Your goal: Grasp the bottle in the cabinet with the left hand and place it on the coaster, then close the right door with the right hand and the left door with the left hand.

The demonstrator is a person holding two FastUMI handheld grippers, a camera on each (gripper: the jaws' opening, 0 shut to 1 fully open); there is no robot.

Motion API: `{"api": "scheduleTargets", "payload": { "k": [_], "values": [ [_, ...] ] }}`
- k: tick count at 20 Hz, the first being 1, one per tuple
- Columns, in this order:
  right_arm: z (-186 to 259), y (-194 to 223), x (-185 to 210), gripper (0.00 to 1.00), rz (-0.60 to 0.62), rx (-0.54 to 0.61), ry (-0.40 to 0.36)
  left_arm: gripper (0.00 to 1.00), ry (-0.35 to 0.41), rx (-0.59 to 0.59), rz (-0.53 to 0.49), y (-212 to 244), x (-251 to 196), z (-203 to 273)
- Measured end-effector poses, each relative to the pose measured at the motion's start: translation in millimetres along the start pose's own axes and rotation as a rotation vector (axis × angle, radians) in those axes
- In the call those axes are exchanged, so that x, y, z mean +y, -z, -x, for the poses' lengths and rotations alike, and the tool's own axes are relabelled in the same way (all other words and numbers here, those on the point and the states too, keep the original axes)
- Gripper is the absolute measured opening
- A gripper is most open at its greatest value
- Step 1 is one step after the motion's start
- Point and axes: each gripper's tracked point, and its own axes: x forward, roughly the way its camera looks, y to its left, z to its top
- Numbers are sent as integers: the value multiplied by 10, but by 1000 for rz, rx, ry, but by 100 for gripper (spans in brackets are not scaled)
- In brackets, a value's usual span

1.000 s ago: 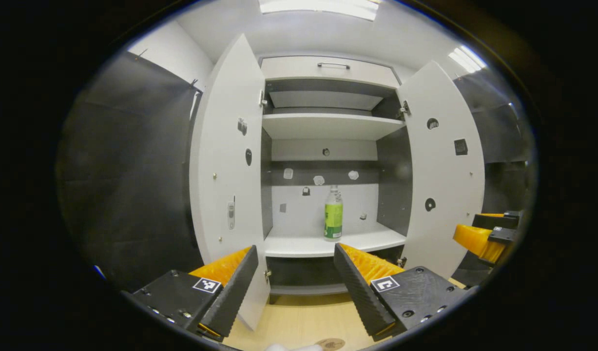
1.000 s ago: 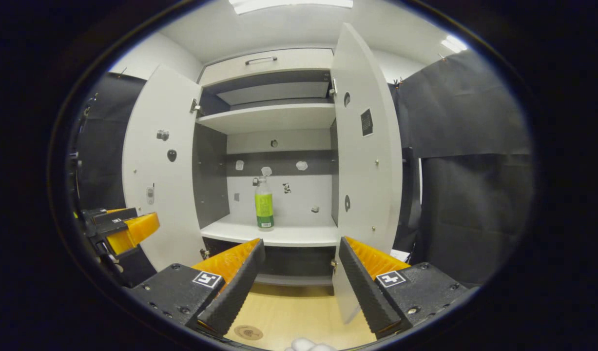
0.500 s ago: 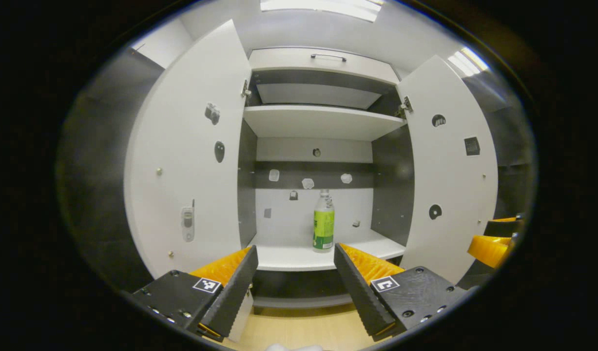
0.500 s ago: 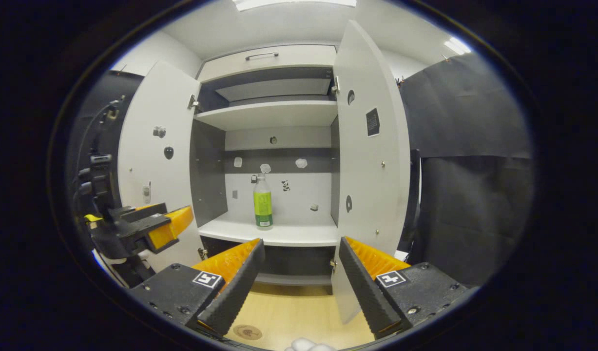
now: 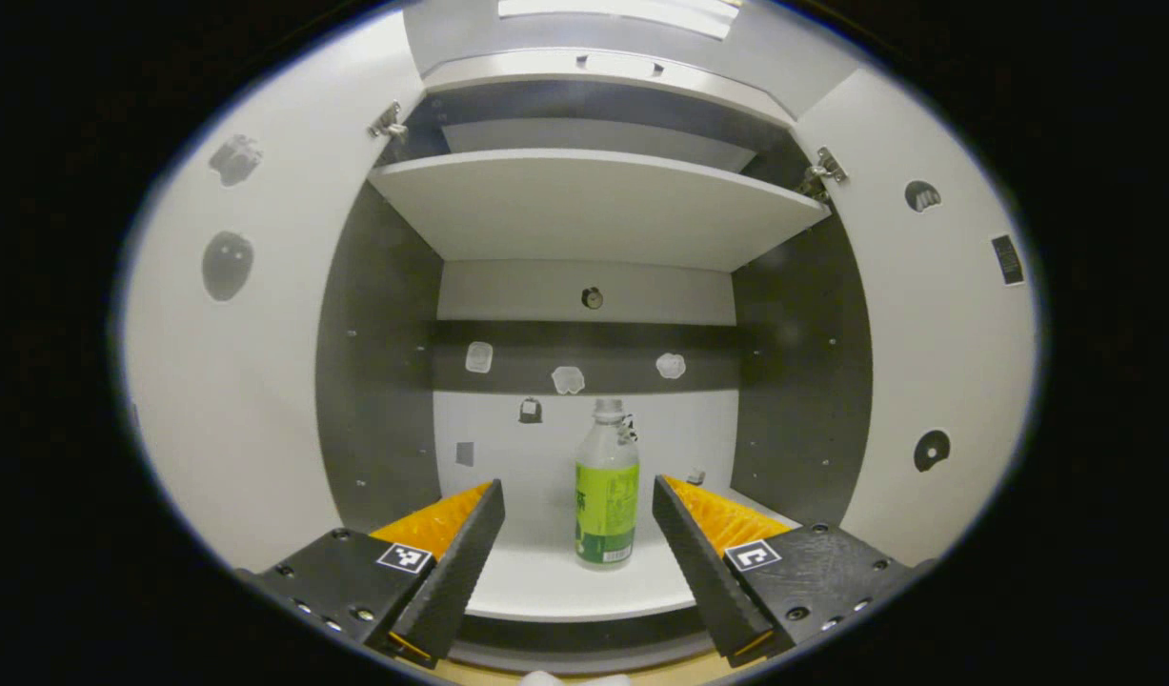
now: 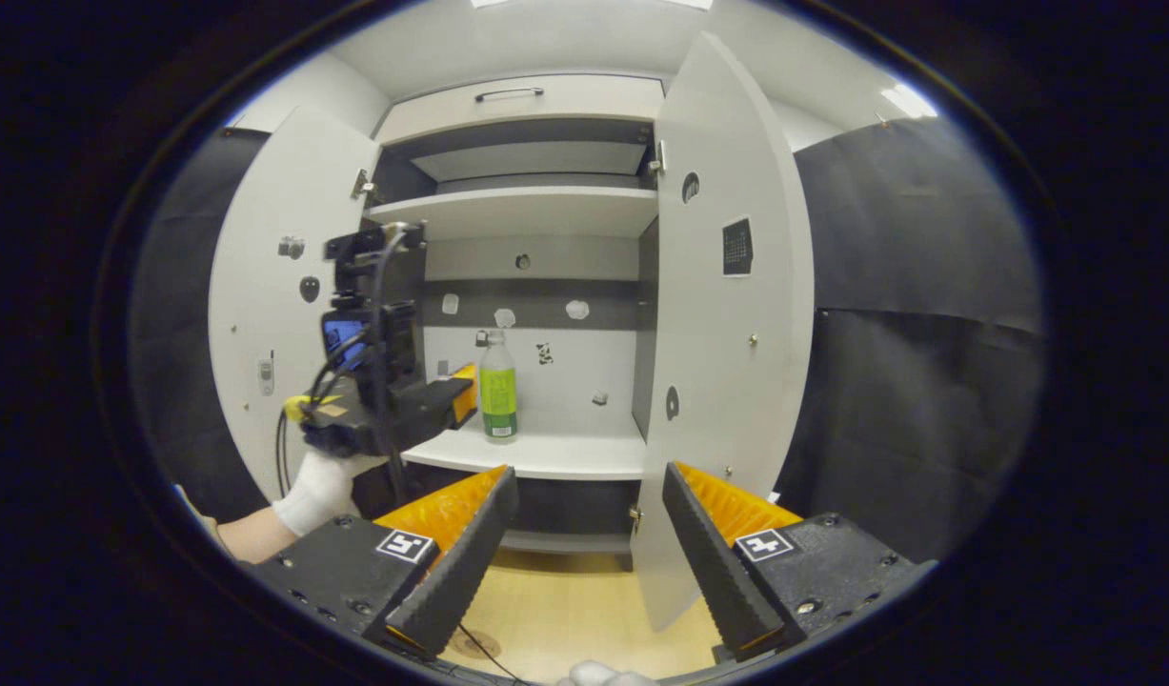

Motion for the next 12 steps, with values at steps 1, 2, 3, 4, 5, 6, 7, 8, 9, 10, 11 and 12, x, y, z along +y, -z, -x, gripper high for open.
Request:
{"api": "scheduleTargets", "payload": {
  "k": [1, 2, 3, 4, 5, 6, 7, 8, 9, 10, 11, 12],
  "values": [
    [-6, -12, 11, 100, 3, -2, 1, 96, -6, 5, 7, 34, 13, -166],
    [-14, -4, 23, 100, 6, 0, 0, 95, -7, 7, 20, 59, 2, -311],
    [-16, 2, 48, 100, 7, 3, -4, 96, -8, 20, 28, 90, -25, -440],
    [-27, 17, 76, 100, 7, 8, -10, 100, -12, 26, 30, 115, -43, -563],
    [-34, 30, 97, 100, 11, 11, -15, 96, -19, 27, 29, 125, -43, -666],
    [-45, 41, 111, 100, 14, 16, -20, 96, -28, 19, 26, 113, -37, -755],
    [-45, 62, 114, 100, 15, 19, -22, 96, -37, 11, 21, 92, -42, -826],
    [-52, 76, 103, 100, 16, 24, -21, 96, -42, 13, 24, 104, -48, -891],
    [-56, 83, 96, 100, 14, 27, -21, 96, -43, 20, 36, 136, -53, -948],
    [-57, 82, 76, 100, 10, 27, -18, 96, -35, 25, 52, 164, -81, -990],
    [-53, 95, 50, 100, 8, 28, -14, 96, -34, 36, 59, 200, -92, -1042],
    [-52, 102, 31, 100, 6, 29, -10, 100, -40, 40, 53, 226, -80, -1078]
  ]
}}
